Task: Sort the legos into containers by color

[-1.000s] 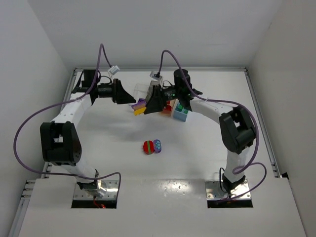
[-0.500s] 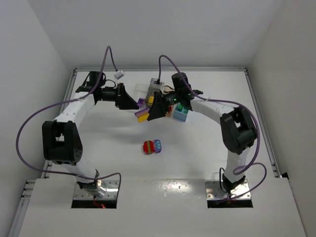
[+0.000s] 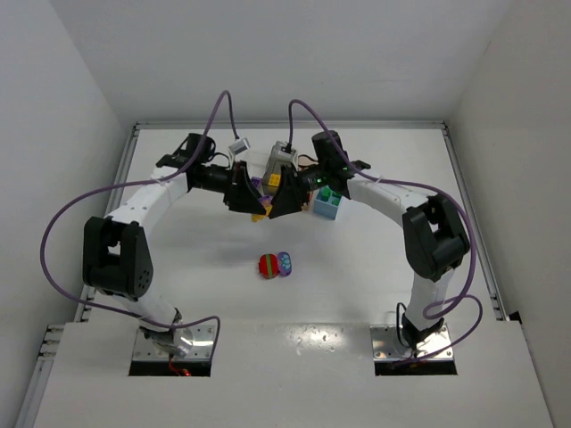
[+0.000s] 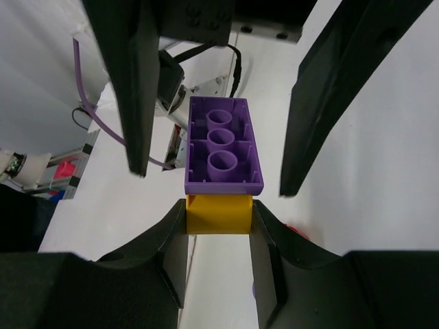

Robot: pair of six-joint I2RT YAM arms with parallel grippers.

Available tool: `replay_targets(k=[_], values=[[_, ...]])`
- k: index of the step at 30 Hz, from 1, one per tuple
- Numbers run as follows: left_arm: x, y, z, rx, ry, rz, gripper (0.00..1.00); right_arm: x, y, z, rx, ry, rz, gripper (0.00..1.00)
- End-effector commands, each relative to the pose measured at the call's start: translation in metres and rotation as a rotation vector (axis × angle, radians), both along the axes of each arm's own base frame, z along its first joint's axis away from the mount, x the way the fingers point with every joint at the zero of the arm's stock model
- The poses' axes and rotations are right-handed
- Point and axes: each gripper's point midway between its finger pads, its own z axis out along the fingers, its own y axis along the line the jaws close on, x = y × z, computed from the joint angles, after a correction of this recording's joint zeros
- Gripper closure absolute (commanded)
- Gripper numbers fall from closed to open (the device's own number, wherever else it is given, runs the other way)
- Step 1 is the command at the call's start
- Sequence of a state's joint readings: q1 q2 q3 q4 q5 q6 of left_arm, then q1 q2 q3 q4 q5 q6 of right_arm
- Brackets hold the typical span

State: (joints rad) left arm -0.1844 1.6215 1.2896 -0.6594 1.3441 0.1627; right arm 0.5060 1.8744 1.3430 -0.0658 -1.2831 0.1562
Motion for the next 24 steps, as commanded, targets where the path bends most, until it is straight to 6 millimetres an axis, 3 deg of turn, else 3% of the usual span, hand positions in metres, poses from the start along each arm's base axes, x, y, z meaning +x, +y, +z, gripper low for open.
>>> replay_targets(k=[1, 4, 5, 6, 9, 12, 17, 21, 24], values=[[-0.013, -0.009, 0.011, -0.02, -0.078, -0.071, 0.2, 0.005, 0.002, 0.025, 0.062, -0.1, 0.025, 1.0], [-0.02, -0.011, 0.004, 0.031, -0.113, -0.107, 0.25, 0.005, 0.002, 0.025, 0.062, -0.1, 0.025, 1.0], [-0.032, -0.011, -0.003, 0.05, -0.036, -0.136, 0.29, 0.005, 0.002, 0.025, 0.062, -0.1, 0.025, 1.0], [-0.028, -0.011, 0.0, 0.042, -0.118, -0.166, 0.4, 0.005, 0.002, 0.025, 0.062, -0.1, 0.025, 1.0], [-0.031, -0.008, -0.001, 0.002, -0.047, -0.188, 0.48, 0.001, 0.0, 0.021, 0.058, -0.096, 0.026, 1.0], [-0.022, -0.003, 0.003, -0.006, -0.096, -0.171, 0.35, -0.005, -0.004, 0.013, 0.045, -0.077, 0.028, 1.0], [-0.02, -0.003, 0.006, -0.007, -0.107, -0.171, 0.29, -0.017, -0.006, 0.014, 0.043, -0.079, 0.039, 1.0], [-0.019, -0.004, 0.008, -0.009, -0.116, -0.171, 0.29, -0.018, -0.008, 0.009, 0.028, -0.066, 0.033, 1.0], [-0.019, -0.004, 0.008, -0.009, -0.116, -0.171, 0.34, -0.019, -0.008, 0.012, 0.032, -0.074, 0.033, 1.0]])
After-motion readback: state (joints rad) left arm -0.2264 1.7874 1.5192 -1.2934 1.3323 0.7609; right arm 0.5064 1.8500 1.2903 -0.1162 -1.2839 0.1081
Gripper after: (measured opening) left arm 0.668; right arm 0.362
